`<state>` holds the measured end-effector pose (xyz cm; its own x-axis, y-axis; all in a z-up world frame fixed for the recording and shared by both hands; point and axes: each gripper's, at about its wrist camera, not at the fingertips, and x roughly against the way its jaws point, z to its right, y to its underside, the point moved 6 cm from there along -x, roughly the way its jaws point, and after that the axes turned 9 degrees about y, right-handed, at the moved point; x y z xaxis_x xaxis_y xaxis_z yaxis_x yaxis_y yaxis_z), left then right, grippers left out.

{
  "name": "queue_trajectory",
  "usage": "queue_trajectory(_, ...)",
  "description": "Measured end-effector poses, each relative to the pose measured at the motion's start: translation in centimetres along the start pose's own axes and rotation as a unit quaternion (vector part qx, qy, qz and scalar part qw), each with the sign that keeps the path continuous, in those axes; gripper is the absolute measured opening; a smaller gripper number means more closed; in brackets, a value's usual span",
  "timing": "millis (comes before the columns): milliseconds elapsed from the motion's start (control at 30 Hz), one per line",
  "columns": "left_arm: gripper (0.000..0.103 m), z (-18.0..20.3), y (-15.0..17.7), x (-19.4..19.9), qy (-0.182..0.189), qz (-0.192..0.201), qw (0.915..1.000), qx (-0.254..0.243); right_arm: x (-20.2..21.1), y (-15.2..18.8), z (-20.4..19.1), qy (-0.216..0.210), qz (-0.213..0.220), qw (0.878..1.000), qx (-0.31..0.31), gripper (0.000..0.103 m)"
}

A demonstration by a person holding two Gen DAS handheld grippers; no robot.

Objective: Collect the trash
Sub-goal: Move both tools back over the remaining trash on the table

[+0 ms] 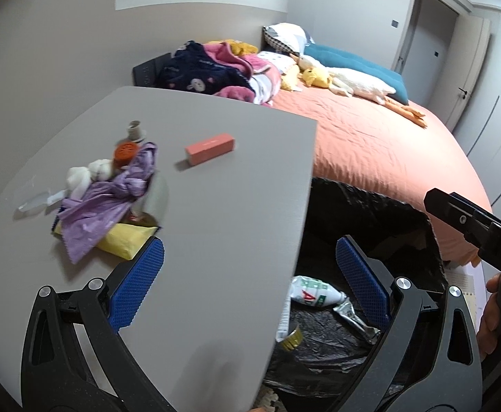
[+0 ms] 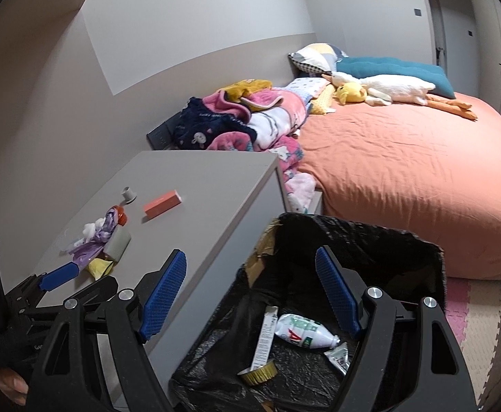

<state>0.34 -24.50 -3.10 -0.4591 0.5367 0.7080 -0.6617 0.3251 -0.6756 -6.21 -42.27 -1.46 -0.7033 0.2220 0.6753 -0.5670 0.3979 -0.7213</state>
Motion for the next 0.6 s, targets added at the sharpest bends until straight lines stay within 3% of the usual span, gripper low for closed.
queue_trajectory(267, 0.095, -3.2, -0.4, 0.3, -0.022, 0.005, 0.9997, 0.008, -1.9, -0.5, -3.0, -0.016, -0.011, 1.000, 0.014, 0.078)
queue_trajectory(600, 0.069, -7.8, -0.4, 0.0, -0.042, 0.000, 0.9987, 0.030, -4.1, -0.7, -6.5, -0.036, -0.024, 0.999, 0.031, 0.078)
